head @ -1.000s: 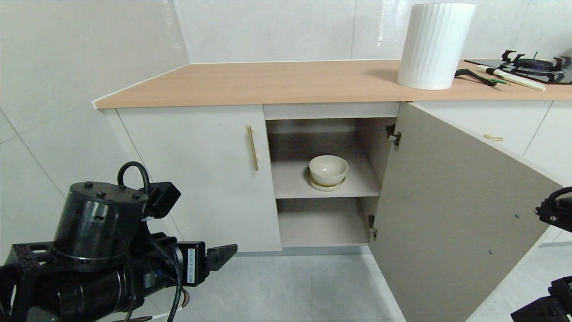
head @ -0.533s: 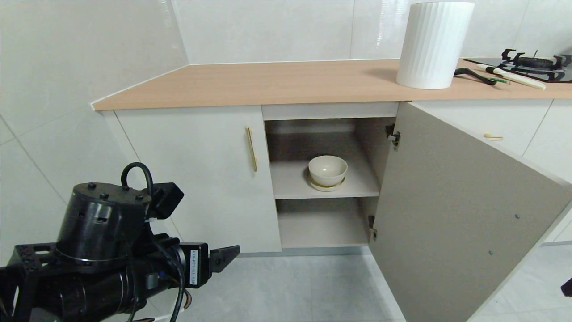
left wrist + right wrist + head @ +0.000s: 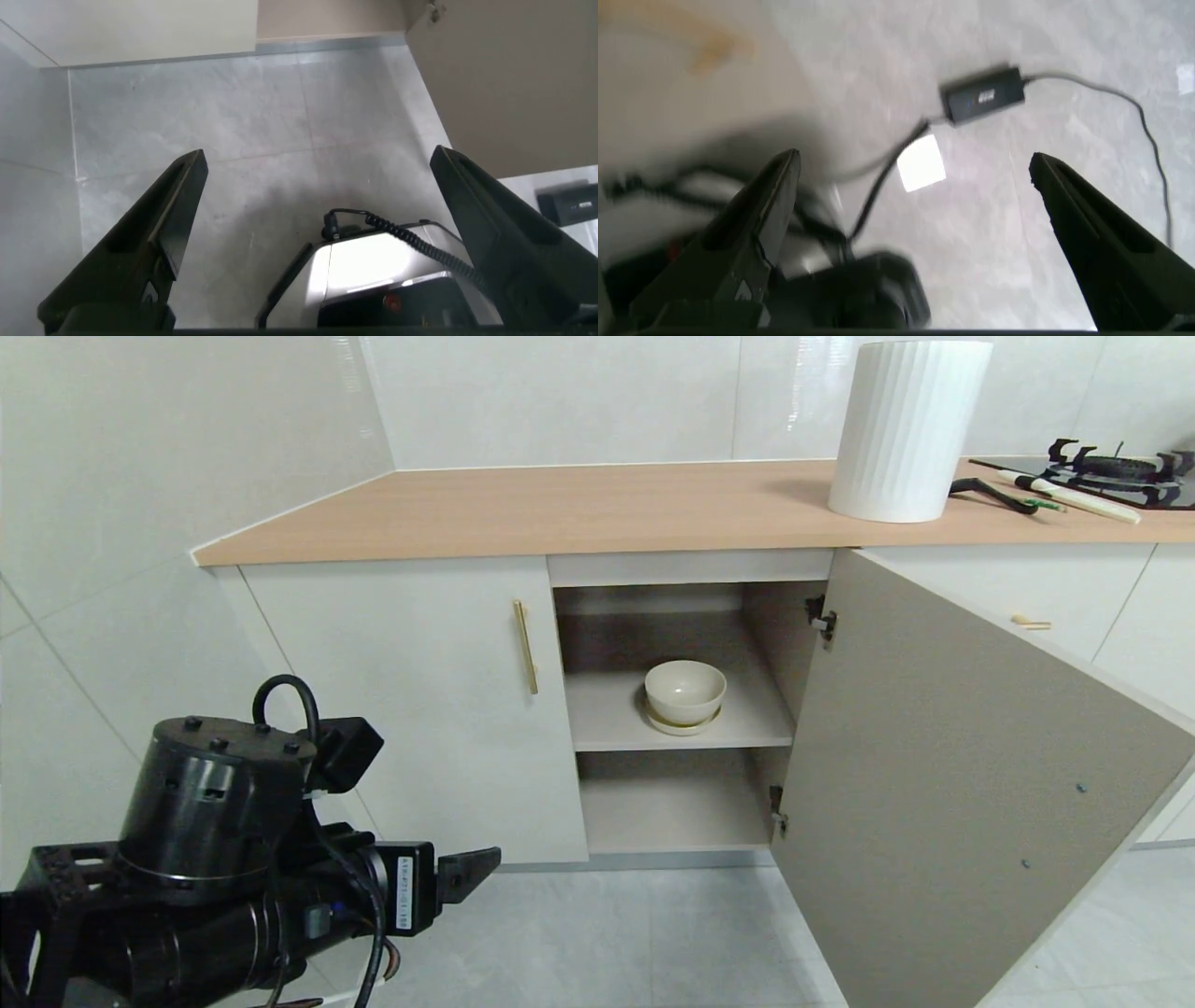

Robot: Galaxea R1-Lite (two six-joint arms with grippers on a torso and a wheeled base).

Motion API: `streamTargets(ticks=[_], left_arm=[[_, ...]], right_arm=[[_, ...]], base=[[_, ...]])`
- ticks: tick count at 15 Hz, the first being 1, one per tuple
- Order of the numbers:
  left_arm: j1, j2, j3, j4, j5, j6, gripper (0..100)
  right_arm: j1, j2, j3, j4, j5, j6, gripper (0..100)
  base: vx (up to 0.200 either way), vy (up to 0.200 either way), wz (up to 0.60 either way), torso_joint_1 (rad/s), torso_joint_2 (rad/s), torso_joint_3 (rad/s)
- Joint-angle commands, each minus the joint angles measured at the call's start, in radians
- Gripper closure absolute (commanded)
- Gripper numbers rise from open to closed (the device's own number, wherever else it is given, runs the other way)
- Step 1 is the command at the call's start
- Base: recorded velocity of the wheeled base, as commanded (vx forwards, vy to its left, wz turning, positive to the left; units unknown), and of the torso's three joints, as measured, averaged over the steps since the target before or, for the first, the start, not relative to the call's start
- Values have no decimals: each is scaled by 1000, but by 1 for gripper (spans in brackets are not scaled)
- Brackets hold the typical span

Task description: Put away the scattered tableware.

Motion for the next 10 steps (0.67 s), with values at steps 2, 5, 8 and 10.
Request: streamTargets(ticks=[2, 5, 8, 10], left_arm=[[0, 2, 0, 0, 0, -1, 0], [1, 2, 0, 0, 0, -1, 0], [0, 2, 0, 0, 0, -1, 0], [0, 0, 0, 0, 0, -1, 0]], right_arm=[[-8, 80, 46, -120, 2, 22, 0], [50, 133, 138, -387, 4, 130, 0], [136, 164, 181, -495, 11, 219, 0], [204, 158, 210, -521, 16, 245, 0]], base=[[0, 0, 0, 0, 0, 0], [0, 0, 0, 0, 0, 0], [0, 0, 0, 0, 0, 0], [0, 0, 0, 0, 0, 0]])
